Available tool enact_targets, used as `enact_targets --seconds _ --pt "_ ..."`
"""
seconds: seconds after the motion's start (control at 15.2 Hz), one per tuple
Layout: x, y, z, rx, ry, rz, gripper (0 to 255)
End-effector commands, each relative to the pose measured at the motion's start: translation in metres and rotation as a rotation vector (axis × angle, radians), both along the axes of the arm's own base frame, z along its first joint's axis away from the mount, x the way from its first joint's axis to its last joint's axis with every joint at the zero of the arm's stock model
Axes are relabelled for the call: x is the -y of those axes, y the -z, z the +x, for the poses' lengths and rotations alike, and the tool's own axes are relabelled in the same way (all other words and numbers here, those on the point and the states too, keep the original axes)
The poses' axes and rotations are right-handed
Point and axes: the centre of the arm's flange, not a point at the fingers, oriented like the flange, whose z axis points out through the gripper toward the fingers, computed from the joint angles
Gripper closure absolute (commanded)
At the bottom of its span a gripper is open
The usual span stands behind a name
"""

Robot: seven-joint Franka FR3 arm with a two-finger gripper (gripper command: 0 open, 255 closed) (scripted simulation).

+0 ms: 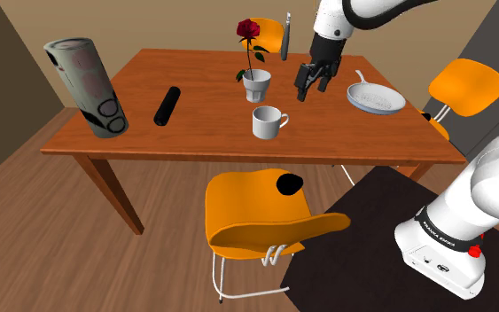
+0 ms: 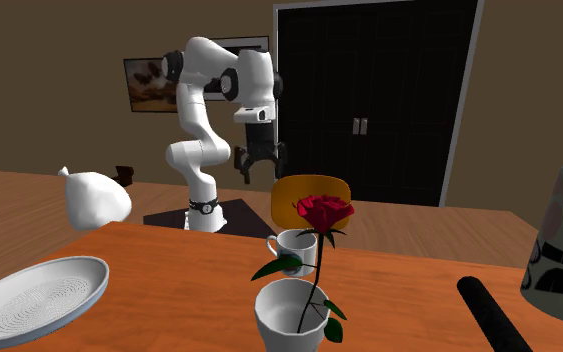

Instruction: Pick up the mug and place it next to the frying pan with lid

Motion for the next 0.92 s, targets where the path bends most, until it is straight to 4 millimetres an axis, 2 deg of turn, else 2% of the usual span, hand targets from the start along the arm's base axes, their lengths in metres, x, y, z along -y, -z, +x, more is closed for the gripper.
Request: enact_targets --seconds 0.0,0.86 --pt "-0.014 0.014 0.016 0.0 0.006 -0.01 0" --pt "-0.094 0.11 0.138 -0.01 0.041 -0.077 0"
